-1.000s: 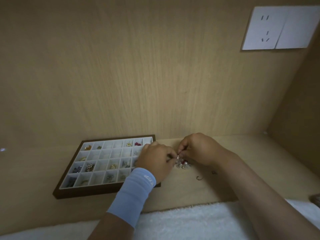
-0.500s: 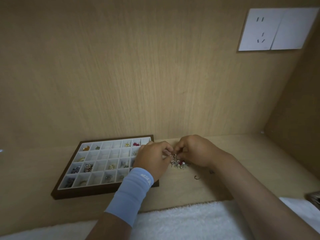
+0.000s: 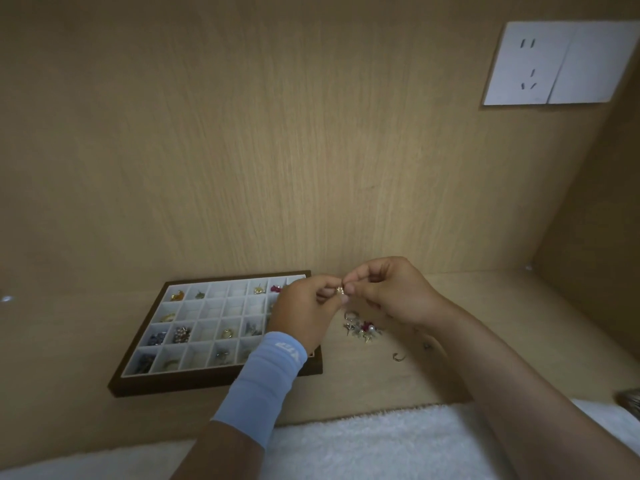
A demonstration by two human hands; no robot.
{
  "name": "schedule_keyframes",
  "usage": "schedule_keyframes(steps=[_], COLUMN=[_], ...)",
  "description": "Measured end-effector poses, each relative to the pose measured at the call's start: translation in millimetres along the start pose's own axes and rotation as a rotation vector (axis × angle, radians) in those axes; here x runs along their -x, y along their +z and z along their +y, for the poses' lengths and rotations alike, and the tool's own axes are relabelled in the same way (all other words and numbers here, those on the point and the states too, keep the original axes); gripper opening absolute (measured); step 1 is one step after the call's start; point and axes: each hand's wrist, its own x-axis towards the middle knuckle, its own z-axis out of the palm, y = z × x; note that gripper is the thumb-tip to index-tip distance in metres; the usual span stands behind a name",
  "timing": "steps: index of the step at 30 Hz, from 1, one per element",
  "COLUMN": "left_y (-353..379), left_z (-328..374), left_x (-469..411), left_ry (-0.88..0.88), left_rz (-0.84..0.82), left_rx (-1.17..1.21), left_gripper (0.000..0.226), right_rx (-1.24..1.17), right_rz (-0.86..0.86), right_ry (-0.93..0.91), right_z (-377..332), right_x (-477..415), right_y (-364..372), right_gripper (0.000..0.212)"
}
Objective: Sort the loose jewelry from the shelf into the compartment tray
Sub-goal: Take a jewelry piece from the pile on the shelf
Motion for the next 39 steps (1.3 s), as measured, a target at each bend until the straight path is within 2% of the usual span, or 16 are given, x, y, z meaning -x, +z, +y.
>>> schedule_keyframes(steps=[5, 11, 17, 19, 30, 35, 39], left_y=[-16.6, -35.8, -65.8, -73.8, -109.0, -117.7, -116.9], left_z=[5.9, 8.9, -2.2, -8.6, -46.5, -61.3, -68.2], left_x=[-0.4, -6.2, -8.0, -9.9, -13.0, -11.1, -10.8], left_ry=[-0.105, -0.270, -0.352, -0.356, -0.379, -0.335, -0.337], left_rz=[0.058, 0.065, -0.038, -0.008, 0.224, 0.272, 0.269], left_rx=[0.169, 0.440, 0.659, 0.729, 0.630, 0.525, 0.506], left_gripper=[0.013, 0.013, 0.015, 0.018, 0.016, 0.015, 0.015], right_rx=[-0.092, 0.120, 0.160, 0.137, 0.439, 0.600, 0.594], right_rz=[0.061, 0.010, 0.025, 0.027, -0.094, -0.128, -0.161], right_ry=[-0.037, -0.224, -0.316, -0.316, -0.432, -0.529, -0.515], right_z=[-6.0, -14.3, -31.2, -38.5, -67.2, -63.1, -57.8], right_x=[-0.8, -7.5, -32.9, -40.9, -78.7, -86.7, -89.1], right_y=[11.6, 27.1, 42.4, 48.2, 91.9, 108.0, 112.9], right_gripper=[0.010, 0.027, 0.013, 0.010, 0.010, 0.010, 0.012])
